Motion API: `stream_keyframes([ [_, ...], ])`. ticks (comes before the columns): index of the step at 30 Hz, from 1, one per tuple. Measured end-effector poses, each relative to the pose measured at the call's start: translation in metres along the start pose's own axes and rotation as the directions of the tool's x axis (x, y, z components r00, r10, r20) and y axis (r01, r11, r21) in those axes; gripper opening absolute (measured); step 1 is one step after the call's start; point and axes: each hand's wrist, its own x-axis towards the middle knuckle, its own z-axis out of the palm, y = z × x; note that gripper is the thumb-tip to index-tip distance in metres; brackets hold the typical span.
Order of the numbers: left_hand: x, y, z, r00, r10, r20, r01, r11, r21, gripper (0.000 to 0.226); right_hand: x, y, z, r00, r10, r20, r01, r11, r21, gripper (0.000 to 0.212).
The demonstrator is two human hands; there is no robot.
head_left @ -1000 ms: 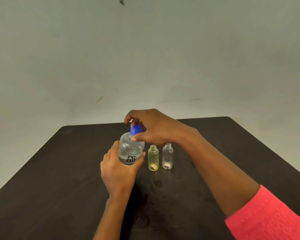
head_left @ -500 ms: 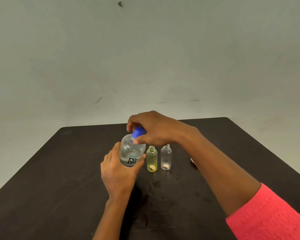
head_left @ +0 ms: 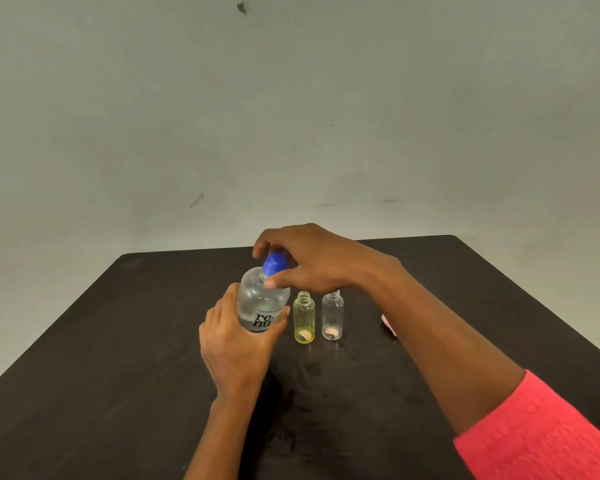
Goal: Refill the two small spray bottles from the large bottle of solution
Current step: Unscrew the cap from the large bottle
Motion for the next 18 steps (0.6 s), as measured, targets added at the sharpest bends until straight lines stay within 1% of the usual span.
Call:
stream_keyframes([
  [2, 0.0003, -0.0004, 0.0002, 1.000, 0.008, 0.001, -0.008, 1.000, 0.008, 0.076, 0.0008, -0.0010, 0.0024, 0.996, 0.071, -0.047, -0.072, 0.997, -0.018, 0.038],
  [4, 0.0002, -0.0008, 0.0003, 1.000, 0.015, 0.002, -0.015, 1.000, 0.020, 0.077, 0.0043, -0.0013, 0.0053, 0.991, 0.101, -0.091, -0.110, 0.989, -0.099, 0.039],
  [5, 0.0002, -0.0010, 0.0004, 1.000, 0.021, 0.002, -0.021, 0.999, 0.026, 0.077, 0.0057, -0.0015, 0.0066, 0.992, 0.096, -0.088, -0.106, 0.988, -0.116, 0.037],
  [8, 0.0001, -0.0010, 0.0003, 1.000, 0.018, -0.008, -0.018, 0.999, 0.028, 0.077, 0.0067, -0.0018, 0.0065, 1.000, 0.021, -0.022, -0.023, 0.993, -0.113, 0.016],
  [9, 0.0002, -0.0011, 0.0002, 1.000, 0.010, -0.008, -0.010, 1.000, 0.023, 0.077, 0.0068, -0.0016, 0.0060, 1.000, -0.003, -0.001, 0.003, 0.994, -0.108, 0.015],
  [12, 0.0005, -0.0025, 0.0001, 1.000, 0.004, -0.013, -0.004, 1.000, 0.015, 0.077, 0.0060, -0.0018, 0.0040, 1.000, -0.027, 0.009, 0.027, 0.998, -0.052, 0.026],
  [15, 0.0009, -0.0026, -0.0002, 1.000, 0.005, -0.014, -0.005, 1.000, 0.007, 0.076, 0.0046, -0.0028, 0.0024, 1.000, 0.015, 0.000, -0.015, 1.000, 0.026, 0.043],
  [16, 0.0009, -0.0025, 0.0000, 1.000, 0.008, -0.013, -0.008, 1.000, 0.008, 0.076, 0.0050, -0.0034, 0.0022, 0.999, 0.048, -0.010, -0.048, 0.999, 0.009, 0.046],
  [18, 0.0010, -0.0031, 0.0005, 1.000, 0.010, -0.011, -0.010, 1.000, 0.009, 0.076, 0.0083, -0.0041, 0.0034, 0.994, 0.097, -0.052, -0.101, 0.991, -0.086, 0.044],
])
